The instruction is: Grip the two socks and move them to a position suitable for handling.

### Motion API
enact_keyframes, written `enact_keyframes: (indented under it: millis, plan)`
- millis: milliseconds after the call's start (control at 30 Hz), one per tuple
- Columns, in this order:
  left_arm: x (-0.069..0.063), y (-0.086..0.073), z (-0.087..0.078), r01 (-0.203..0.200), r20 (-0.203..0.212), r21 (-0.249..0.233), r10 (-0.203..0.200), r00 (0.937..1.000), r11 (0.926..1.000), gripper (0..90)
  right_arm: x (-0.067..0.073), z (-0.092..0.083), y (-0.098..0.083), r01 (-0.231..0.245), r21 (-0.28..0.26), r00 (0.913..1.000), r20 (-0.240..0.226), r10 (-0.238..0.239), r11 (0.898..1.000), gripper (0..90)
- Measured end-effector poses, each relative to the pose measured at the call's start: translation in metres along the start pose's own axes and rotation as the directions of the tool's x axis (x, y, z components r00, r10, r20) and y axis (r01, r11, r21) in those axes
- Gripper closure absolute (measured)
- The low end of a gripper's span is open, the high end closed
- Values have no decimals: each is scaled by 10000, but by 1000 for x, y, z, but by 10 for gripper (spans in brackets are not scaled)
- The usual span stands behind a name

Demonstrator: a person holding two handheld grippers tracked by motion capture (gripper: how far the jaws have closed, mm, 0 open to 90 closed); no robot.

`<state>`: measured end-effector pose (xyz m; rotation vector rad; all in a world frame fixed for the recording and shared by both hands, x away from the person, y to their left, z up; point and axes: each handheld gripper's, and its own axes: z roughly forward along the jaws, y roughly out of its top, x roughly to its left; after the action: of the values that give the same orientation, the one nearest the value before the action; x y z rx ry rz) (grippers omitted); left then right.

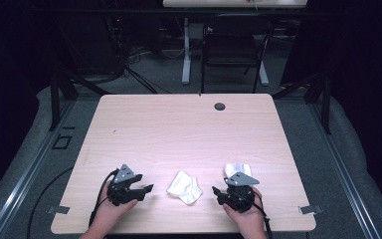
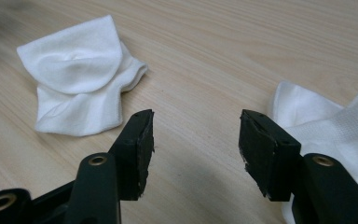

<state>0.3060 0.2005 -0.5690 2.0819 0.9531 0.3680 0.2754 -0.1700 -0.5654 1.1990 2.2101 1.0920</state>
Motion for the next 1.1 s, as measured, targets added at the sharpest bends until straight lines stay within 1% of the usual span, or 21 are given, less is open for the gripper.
enact_keyframes:
  millis: [67,167,233,300,367,400,467,500,533,567,600,633,700,733,767,800,867,900,933,1033,1100]
  plan:
    - [-1,0,1,-26,8,-23,26,10000,10000,399,1,1,0,113,173,9999,18,-113,9998,449]
    - [-2,1,2,-5,-39,4,5,10000,10000,398,2,3,1,151,158,9999,38,-151,9998,449]
    - [-3,1,3,-54,13,-16,54,10000,10000,398,2,5,2,-85,159,9998,-163,88,9998,466]
    - [-6,2,4,-84,21,-62,85,10000,9999,398,2,5,2,-63,175,9998,-173,66,9998,475]
    - [-10,4,6,-186,103,-108,187,9998,9998,400,2,4,1,-184,-132,9995,-241,180,9997,518]
    - [-12,6,7,-212,221,-168,216,9995,9996,404,3,3,1,-190,-331,9997,-146,185,9993,522]
    - [-16,14,9,-167,645,-303,186,9977,9994,437,1,1,1,-263,-376,9997,-38,261,9989,543]
    - [-18,19,10,-287,739,-390,315,9968,9988,443,1,0,1,-331,-386,9994,5,332,9987,546]
    - [-21,24,11,-438,643,-436,466,9968,9981,448,-1,0,2,-335,-426,9994,-7,335,9985,551]
    - [-21,24,11,-438,643,-436,466,9968,9981,471,-1,0,2,-335,-426,9994,-7,335,9985,551]
    - [-24,29,12,-456,622,-393,480,9969,9982,471,-1,0,2,-451,-506,9990,-51,449,9977,555]
    - [-29,36,18,-419,649,-406,445,9969,9983,567,-3,-2,3,-552,-419,9985,-50,551,9976,575]
    - [-31,39,21,-500,581,-341,519,9970,9982,681,-3,-3,3,-641,-396,9979,-19,641,9972,585]
    - [-36,43,28,-535,627,-264,550,9965,9982,722,-3,-6,3,-721,-472,9973,98,726,9963,635]
    - [-36,43,28,-535,627,-264,550,9965,9982,754,-4,-7,3,-823,-464,9966,-32,822,9955,649]
    - [-42,45,35,-635,621,-157,644,9960,9979,781,-4,-8,3,-991,-481,9950,-181,983,9939,663]
    - [-48,46,40,-861,629,-67,863,9943,9963,806,-5,-9,3,-1004,-467,9949,-158,998,9938,686]
    - [-48,46,40,-861,629,-67,863,9943,9963,810,-5,-9,3,-1004,-467,9949,-158,998,9938,686]
    - [-53,48,45,-1062,636,104,1054,9924,9943,814,-7,-11,4,-1007,-479,9949,-93,1004,9938,693]
    - [-55,48,50,-1104,759,253,1082,9912,9936,823,-8,-12,4,-1154,-592,9933,-26,1154,9916,693]
    - [-60,46,56,-1231,923,553,1177,9888,9909,830,-11,-12,4,-1284,-493,9917,-110,1280,9905,695]
